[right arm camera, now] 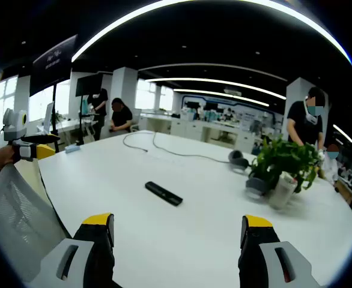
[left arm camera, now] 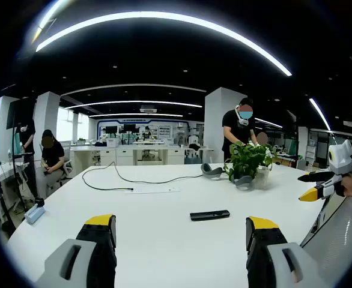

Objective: Press the specified remote control buttons in sequence, fully releasing each button before pressing the next.

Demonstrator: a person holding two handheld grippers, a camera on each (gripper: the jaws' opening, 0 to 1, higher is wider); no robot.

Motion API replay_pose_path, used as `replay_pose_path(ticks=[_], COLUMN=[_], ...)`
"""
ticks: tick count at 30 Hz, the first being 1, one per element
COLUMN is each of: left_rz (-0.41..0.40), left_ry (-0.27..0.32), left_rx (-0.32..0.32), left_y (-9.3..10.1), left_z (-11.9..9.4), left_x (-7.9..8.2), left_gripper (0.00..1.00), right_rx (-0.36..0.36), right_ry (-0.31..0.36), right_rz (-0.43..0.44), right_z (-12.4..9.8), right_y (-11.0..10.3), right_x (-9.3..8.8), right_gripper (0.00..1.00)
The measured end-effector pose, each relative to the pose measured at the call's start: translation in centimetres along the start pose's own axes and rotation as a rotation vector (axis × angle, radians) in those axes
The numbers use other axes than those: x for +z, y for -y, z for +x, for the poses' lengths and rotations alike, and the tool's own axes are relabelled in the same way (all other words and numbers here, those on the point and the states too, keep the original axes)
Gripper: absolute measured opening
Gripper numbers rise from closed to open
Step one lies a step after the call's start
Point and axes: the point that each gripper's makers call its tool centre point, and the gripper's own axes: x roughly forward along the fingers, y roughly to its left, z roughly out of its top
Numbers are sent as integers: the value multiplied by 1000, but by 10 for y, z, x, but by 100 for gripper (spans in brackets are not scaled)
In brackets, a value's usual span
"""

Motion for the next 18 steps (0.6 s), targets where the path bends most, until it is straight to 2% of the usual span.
replay_pose_path(ticks=[18], left_rz=[-12], left_ry=[-9], left_rx=[-16], left_y=[3], left_z=[1], left_x=[-2], left_gripper=[93], right_rx=[-15], right_ry=[17], right_rz=[11], right_z=[-2], right_y=[4], right_x=[3], right_gripper=[84])
